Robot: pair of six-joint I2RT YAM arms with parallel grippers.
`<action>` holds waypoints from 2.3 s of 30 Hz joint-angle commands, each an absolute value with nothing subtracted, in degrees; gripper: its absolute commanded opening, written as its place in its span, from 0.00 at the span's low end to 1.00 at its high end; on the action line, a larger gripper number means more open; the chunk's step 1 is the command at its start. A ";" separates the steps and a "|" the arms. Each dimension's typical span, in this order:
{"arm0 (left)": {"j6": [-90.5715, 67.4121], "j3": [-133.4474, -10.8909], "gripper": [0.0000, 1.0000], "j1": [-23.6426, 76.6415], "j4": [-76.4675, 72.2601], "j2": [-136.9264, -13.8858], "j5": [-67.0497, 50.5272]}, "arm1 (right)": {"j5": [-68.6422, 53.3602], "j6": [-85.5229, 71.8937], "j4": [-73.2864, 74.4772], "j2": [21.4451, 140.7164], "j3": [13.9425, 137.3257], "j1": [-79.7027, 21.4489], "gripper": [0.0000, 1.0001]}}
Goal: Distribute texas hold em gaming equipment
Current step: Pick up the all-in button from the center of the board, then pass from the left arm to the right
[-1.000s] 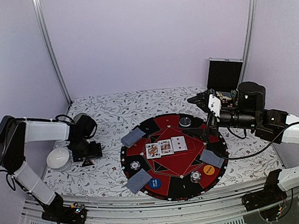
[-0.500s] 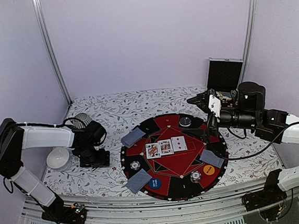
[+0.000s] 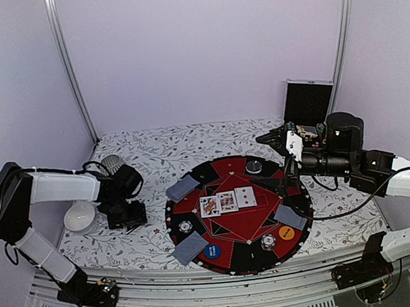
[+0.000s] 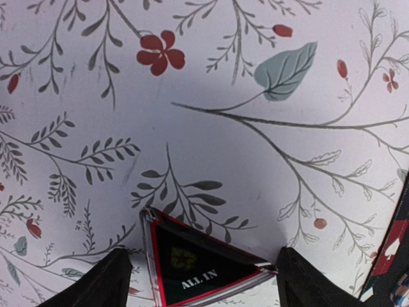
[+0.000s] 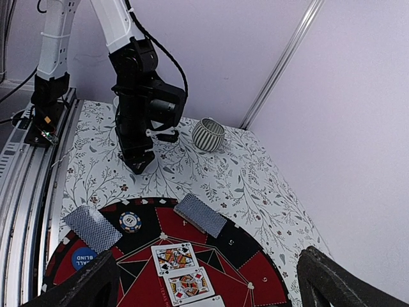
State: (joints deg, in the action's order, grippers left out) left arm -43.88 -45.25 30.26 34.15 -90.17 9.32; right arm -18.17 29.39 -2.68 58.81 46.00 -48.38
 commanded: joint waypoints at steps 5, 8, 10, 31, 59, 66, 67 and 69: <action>-45.81 -42.39 0.79 29.67 34.76 -91.27 7.71 | -18.90 29.59 -1.67 58.33 46.73 -48.28 0.99; -46.12 -41.92 0.77 30.00 35.07 -90.37 7.16 | -18.95 29.62 -1.61 58.57 46.75 -48.29 0.99; -46.65 -41.55 0.74 30.31 35.07 -89.97 7.11 | -18.98 29.66 -1.59 58.70 46.81 -48.26 0.99; -32.23 -57.16 0.43 40.89 37.09 -86.07 16.11 | -21.87 2.79 -0.75 61.99 53.35 -36.10 0.99; 2.89 -64.50 0.41 66.21 14.75 -85.53 23.93 | -47.83 -27.40 -13.05 101.02 67.80 -44.86 0.61; 3.35 -63.63 0.42 66.27 13.55 -84.71 23.99 | -47.96 -28.89 -14.05 105.10 71.40 -45.44 0.37; 3.36 -63.58 0.42 66.27 13.65 -84.64 24.11 | -48.06 -28.96 -14.00 105.36 71.60 -45.46 0.30; 3.40 -63.34 0.42 66.26 13.72 -84.56 24.22 | -47.76 -29.00 -13.85 105.26 71.63 -45.46 0.14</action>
State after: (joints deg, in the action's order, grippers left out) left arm 2.44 -63.99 65.39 16.03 -86.65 23.29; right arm -48.25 -28.23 -12.32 104.38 69.67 -45.01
